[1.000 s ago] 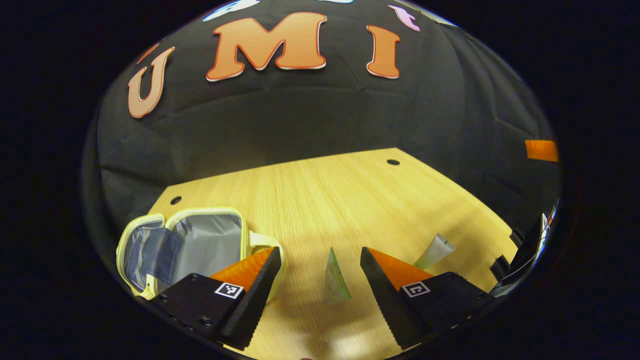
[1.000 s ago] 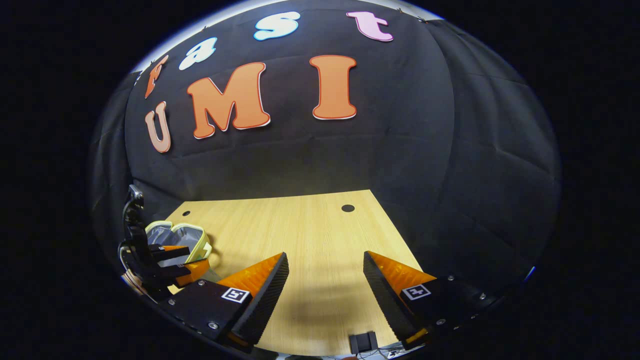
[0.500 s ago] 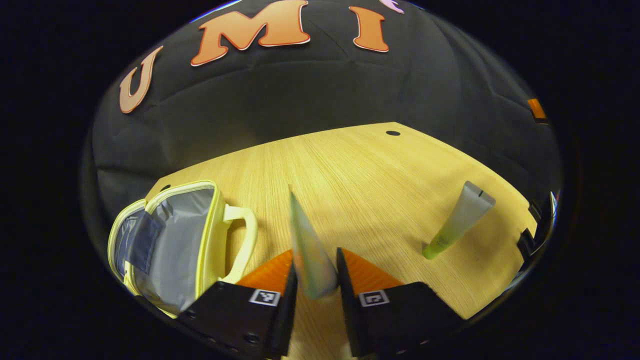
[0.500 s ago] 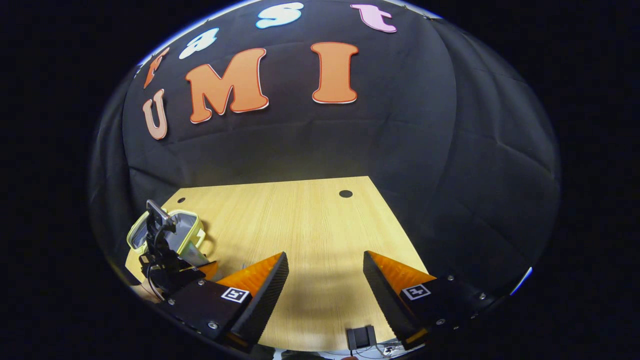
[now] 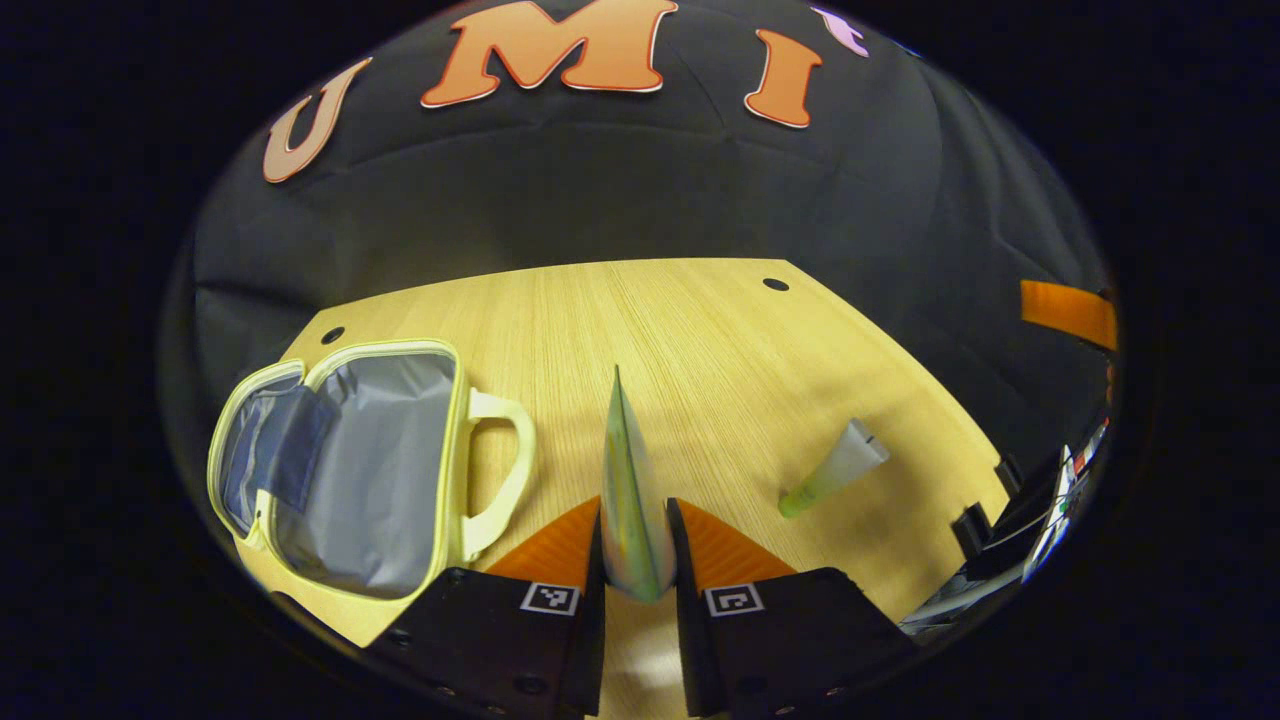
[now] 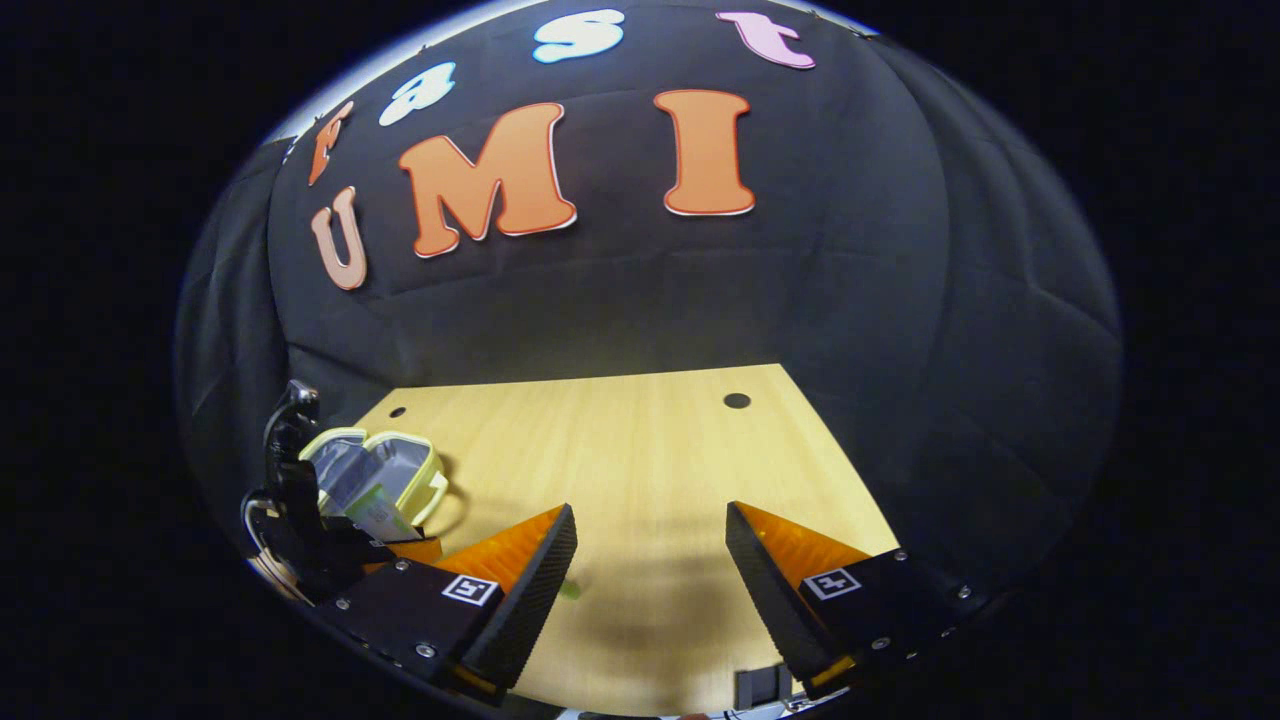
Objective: First open the suitcase, pack the skin care products into it, and then close the suitcase.
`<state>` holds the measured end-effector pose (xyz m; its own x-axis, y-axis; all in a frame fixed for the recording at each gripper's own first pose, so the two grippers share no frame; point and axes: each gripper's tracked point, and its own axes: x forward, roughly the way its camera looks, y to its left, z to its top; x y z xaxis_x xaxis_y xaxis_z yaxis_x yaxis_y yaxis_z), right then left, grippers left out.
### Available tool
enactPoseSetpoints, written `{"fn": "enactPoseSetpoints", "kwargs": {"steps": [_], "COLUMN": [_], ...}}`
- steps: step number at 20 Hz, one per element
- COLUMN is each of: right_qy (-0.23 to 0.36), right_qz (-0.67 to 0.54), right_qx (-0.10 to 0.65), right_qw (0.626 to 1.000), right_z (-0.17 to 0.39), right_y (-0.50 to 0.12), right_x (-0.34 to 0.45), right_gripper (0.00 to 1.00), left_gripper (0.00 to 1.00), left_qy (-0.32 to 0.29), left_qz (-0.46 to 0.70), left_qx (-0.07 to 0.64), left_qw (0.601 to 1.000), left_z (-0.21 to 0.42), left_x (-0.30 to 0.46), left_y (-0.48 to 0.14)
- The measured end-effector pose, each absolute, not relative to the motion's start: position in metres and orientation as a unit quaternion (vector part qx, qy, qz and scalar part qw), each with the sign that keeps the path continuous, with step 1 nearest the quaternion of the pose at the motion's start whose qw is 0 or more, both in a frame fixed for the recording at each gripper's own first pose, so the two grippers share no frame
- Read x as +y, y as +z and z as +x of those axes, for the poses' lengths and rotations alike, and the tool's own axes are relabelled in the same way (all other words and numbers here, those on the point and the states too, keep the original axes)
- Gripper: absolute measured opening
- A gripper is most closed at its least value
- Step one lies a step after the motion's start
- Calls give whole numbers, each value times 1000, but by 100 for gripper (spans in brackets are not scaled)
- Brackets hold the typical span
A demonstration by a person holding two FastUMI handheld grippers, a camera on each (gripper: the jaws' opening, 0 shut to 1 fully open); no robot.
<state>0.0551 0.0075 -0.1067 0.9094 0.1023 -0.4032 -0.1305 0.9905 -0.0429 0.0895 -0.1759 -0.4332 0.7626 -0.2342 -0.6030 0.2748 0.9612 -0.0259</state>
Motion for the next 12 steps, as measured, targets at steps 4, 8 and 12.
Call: {"fn": "enactPoseSetpoints", "kwargs": {"steps": [4,8,12], "right_qy": [120,169,205], "right_qz": [-65,-99,-104], "right_qx": [207,257,312], "right_qw": [969,946,922], "right_z": [65,66,64], "right_y": [-129,-181,-234], "right_x": [48,76,87], "right_gripper": [95,96,96], "left_gripper": [31,31,31], "left_qy": [-105,-82,-52], "left_qz": [35,21,11], "left_qx": [324,344,353], "left_qw": [939,935,934], "left_z": [62,34,20], "left_x": [-145,-120,-97], "left_y": [-408,-401,-403]}}
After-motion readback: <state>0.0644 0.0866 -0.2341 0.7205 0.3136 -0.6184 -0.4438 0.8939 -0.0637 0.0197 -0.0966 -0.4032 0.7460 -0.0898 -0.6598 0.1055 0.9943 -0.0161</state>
